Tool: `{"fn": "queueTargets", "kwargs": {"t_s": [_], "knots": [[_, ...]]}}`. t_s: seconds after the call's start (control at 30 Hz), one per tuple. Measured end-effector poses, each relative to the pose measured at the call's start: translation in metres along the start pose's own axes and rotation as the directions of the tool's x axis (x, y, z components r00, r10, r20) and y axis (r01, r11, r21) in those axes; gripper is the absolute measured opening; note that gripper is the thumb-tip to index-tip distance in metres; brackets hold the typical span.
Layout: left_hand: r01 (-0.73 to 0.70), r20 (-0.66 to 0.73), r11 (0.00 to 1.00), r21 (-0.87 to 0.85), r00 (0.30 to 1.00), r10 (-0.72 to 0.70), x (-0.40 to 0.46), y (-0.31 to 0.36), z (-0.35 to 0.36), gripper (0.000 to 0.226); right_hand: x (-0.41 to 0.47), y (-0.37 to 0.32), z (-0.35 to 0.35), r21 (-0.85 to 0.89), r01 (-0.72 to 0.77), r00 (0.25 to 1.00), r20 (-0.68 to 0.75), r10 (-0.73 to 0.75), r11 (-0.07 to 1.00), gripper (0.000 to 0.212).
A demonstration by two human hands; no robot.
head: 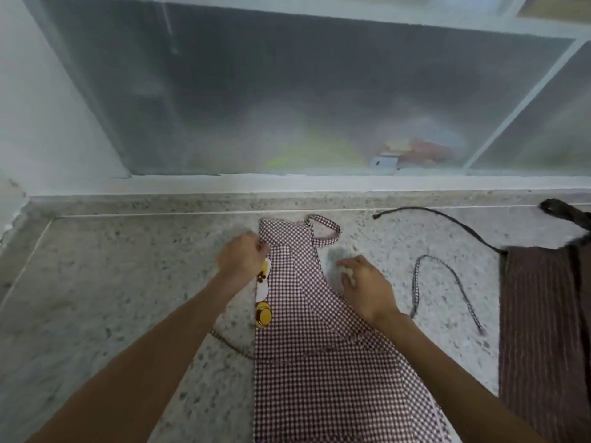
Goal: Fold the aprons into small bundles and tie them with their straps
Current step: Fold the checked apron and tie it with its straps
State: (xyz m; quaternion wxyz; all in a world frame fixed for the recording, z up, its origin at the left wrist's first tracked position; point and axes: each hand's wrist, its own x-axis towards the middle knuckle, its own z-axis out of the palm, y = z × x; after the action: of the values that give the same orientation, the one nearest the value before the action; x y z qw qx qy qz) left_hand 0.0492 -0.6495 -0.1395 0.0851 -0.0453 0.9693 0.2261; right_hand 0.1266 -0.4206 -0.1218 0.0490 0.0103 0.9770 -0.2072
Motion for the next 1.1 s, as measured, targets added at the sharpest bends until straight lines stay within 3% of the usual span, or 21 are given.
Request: {"fn": "queueTargets", "kwargs": {"t_s": [0.1,0.2,0.27,0.33,0.4,0.47,0.53,0.6,0.67,0.73,0.8,0.87,0.9,1.0,1.1], "knots": [[0.031,0.065,0.992,-0.124,0.998,-0.023,0.035,0.007,0.004,0.054,0.038,-0.012,0.003,-0.034,-0.005,0.999,0.05,0.006,0.999,0.046],[-0.101,0.017,0.986,-0.13,0.994,0.104,0.039,0.011,0.005,0.078,0.062,-0.016,0.005,-0.145,-0.034,0.993,0.11,0.051,0.989,0.05],[-0.196,-0.044,0.979,-0.062,0.98,0.194,0.037,0.013,0.002,0.073,0.08,-0.016,0.002,-0.217,-0.017,0.991,0.125,0.045,0.976,0.037],[-0.367,-0.022,0.927,-0.08,0.93,0.367,0.032,0.01,0.002,0.049,0.092,-0.016,-0.011,-0.206,0.003,0.995,0.099,0.018,0.979,0.024],[-0.559,0.079,0.818,-0.131,0.817,0.571,0.025,0.003,0.005,0.025,0.104,-0.017,-0.029,-0.034,-0.027,1.0,-0.004,0.027,0.999,0.016],[-0.677,0.148,0.729,-0.098,0.715,0.684,0.018,-0.003,0.005,0.02,0.118,-0.021,-0.048,0.282,-0.067,0.967,-0.22,0.133,0.957,0.011],[-0.676,0.22,0.734,-0.055,0.709,0.67,0.016,-0.009,0.006,0.032,0.128,-0.021,-0.061,0.597,-0.039,0.869,-0.376,0.322,0.801,0.008],[-0.663,0.248,0.747,-0.047,0.717,0.652,0.014,-0.011,0.005,0.04,0.132,-0.012,-0.068,0.675,-0.013,0.859,-0.37,0.353,0.738,0.012],[-0.607,0.155,0.791,-0.077,0.776,0.611,0.012,-0.006,0.002,0.055,0.126,0.001,-0.072,0.62,-0.058,0.949,-0.21,0.236,0.783,0.028],[-0.438,0.004,0.889,-0.131,0.897,0.443,0.016,-0.001,-0.002,0.057,0.115,0.019,-0.071,0.418,-0.136,0.975,-0.102,0.196,0.898,0.039],[-0.325,-0.061,0.93,-0.17,0.946,0.319,0.024,0.0,-0.003,0.045,0.102,0.027,-0.069,0.16,-0.202,0.949,-0.21,0.234,0.966,0.037],[-0.305,-0.026,0.939,-0.159,0.952,0.305,0.032,0.004,-0.001,0.04,0.096,0.023,-0.063,0.046,-0.078,0.949,-0.304,0.088,0.996,0.023],[-0.275,0.008,0.949,-0.156,0.96,0.28,0.036,0.008,0.0,0.042,0.098,0.018,-0.056,0.019,0.024,0.966,-0.258,-0.018,1.0,0.018],[-0.132,0.124,0.974,-0.187,0.98,0.157,0.049,0.028,0.004,0.055,0.113,0.009,-0.032,-0.091,0.261,0.965,0.063,-0.256,0.961,0.028],[-0.124,0.111,0.986,-0.109,0.984,0.137,0.062,0.04,0.01,0.027,0.129,0.009,-0.019,-0.239,0.347,0.924,0.254,-0.286,0.907,0.033]]}}
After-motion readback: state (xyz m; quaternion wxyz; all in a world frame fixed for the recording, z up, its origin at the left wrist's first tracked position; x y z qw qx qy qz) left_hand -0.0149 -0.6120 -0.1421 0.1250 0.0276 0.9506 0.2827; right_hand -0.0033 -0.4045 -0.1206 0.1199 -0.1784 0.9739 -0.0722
